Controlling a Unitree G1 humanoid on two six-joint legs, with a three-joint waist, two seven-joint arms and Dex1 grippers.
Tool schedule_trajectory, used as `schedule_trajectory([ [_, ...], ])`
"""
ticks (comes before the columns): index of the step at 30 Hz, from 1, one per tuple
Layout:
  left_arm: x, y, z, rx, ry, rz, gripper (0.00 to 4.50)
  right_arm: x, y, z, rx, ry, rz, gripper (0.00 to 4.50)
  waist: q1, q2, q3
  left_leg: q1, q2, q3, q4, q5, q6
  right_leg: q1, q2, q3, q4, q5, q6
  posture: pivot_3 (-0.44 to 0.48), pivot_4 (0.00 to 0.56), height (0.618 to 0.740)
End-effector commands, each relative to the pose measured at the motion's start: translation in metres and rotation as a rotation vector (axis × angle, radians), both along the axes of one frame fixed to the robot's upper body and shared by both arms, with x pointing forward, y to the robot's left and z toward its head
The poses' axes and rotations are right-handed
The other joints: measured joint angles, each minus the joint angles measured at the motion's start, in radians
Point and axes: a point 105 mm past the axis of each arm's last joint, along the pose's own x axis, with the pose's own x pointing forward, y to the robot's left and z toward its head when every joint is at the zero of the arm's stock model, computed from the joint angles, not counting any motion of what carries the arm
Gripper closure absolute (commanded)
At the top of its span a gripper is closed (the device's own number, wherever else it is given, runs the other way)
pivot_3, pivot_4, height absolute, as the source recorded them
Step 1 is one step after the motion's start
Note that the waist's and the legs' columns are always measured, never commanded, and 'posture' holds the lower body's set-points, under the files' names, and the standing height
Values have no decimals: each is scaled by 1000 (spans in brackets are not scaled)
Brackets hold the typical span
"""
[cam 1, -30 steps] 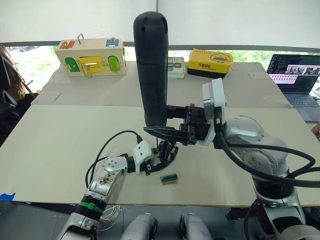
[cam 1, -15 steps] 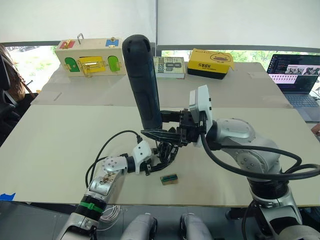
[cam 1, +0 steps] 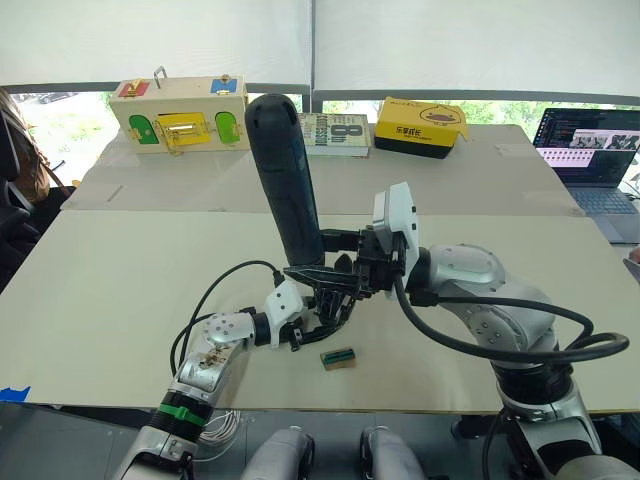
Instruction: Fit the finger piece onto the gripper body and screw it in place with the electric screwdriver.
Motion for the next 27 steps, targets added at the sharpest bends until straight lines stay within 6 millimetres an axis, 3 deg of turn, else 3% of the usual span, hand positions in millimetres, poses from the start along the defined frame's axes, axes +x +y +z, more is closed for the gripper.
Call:
schedule_trajectory([
  [1, -7, -3, -15, 27, 66, -19, 2225, -5, 1, 16, 42, -61, 14, 2598, 0, 0, 0, 0, 0, 0, 0, 0, 0, 0, 0, 0, 0, 0, 0, 0, 150, 740],
  [27, -10, -5, -17, 24, 81, -24, 2225, -3, 0, 23, 35, -90, 10, 2598, 0, 0, 0, 0, 0, 0, 0, 0, 0, 0, 0, 0, 0, 0, 0, 0, 150, 740],
])
